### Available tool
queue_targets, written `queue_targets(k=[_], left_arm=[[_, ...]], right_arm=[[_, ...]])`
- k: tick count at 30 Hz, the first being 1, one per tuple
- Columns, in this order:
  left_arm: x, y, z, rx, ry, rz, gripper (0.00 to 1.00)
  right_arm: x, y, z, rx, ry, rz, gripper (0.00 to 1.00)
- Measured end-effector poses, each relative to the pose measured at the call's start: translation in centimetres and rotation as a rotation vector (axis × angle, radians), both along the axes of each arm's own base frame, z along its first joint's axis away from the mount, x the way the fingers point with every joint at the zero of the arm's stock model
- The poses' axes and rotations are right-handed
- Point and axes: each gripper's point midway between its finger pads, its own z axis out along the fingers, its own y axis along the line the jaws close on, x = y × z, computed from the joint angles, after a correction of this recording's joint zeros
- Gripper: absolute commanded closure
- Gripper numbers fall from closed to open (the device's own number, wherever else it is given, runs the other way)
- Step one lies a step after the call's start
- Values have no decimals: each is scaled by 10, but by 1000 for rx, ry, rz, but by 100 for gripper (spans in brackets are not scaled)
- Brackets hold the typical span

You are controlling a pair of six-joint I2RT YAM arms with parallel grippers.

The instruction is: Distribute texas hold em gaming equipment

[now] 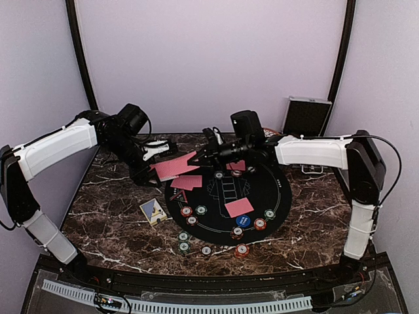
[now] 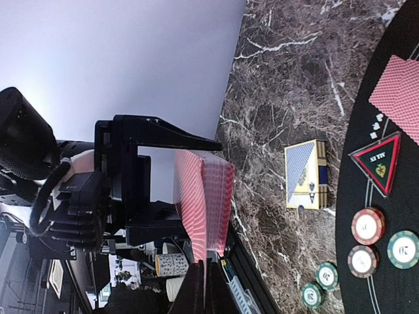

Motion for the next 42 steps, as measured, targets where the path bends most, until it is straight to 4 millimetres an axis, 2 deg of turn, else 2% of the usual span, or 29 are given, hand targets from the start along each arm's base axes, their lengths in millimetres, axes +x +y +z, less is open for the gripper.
queue_targets(k=[6, 10, 15, 18, 22, 25, 29, 32, 34, 42], left_arm=[[0, 0, 0, 3, -2, 1, 100], [0, 1, 0, 4, -2, 1, 100], [0, 1, 0, 4, -2, 2, 100], [0, 1, 0, 5, -2, 2, 100], [0, 1, 0, 6, -2, 2, 100], [0, 1, 0, 6, -2, 2, 100], [0, 1, 0, 6, -2, 2, 100], [0, 1, -1, 6, -2, 2, 100], [0, 1, -1, 6, -2, 2, 100], [0, 1, -2, 7, 2, 2, 100]], right_arm=[[7, -33, 0, -21, 3, -47, 100], [7, -60, -13, -67, 13, -73, 100], [2, -101, -52, -175, 49, -120, 100], [-1, -124, -88, -288, 69, -151, 100], [-11, -143, -120, -405, 77, -155, 100], [-15, -153, -135, -469, 69, -158, 100], [-14, -161, -145, -522, 44, -167, 91], [-13, -166, -152, -555, 32, -173, 75], [-12, -169, -157, -578, 17, -172, 68], [-13, -185, -170, -679, -1, -182, 53]])
